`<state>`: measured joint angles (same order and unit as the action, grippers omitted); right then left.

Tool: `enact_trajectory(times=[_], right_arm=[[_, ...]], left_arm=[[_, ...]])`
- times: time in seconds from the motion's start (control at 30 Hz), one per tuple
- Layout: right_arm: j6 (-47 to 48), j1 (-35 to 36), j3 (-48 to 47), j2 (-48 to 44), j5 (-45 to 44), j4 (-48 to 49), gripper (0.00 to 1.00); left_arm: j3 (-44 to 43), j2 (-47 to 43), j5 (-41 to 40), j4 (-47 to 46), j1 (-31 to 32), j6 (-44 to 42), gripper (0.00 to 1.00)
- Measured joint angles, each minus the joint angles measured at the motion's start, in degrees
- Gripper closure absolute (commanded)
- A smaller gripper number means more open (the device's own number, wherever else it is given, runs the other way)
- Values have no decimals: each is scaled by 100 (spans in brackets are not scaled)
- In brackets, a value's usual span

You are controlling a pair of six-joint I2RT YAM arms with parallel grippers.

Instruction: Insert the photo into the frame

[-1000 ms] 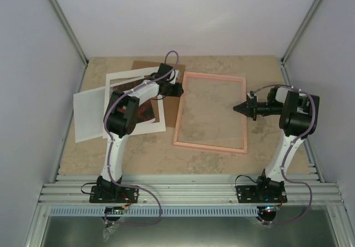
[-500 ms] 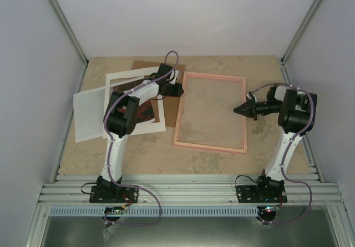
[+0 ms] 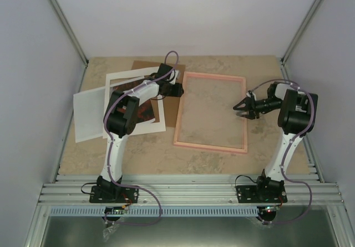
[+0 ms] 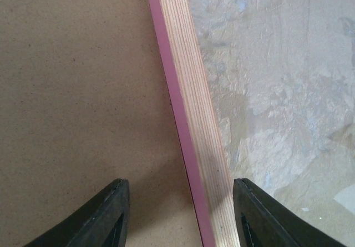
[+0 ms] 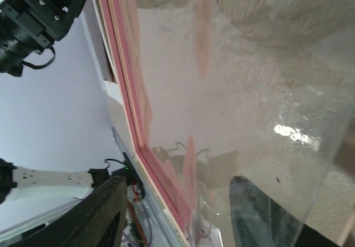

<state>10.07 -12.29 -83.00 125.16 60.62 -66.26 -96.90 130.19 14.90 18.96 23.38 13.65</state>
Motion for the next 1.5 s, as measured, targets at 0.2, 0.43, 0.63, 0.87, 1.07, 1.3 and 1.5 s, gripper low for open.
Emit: enact_trajectory(times=[0.2,0.43,0.63,0.87,1.07,1.3,1.5], right_arm=[[-138,4,-20,-286,-509,114,34],[-286,22,-31,-640,-1200,212,31],[-332,20,-186,-804,-1829,267,31],[-280,-63,-479,-942,-2306,385,54],[-105,-59,-605,-964,-2426,684,83],[-26,258,-553,-964,-2739,1174,97],[-81,616,-120,-935,-3097,1606,97]], left_arm=[[2,-20,0,0,0,0,45],[2,-24,0,0,0,-7,44],[7,-52,-4,0,0,-35,41],[76,-260,-26,0,0,-186,41],[81,-393,-50,-4,0,-313,41],[212,-404,-94,-35,0,-341,42],[282,-404,-109,-72,0,-334,42]])
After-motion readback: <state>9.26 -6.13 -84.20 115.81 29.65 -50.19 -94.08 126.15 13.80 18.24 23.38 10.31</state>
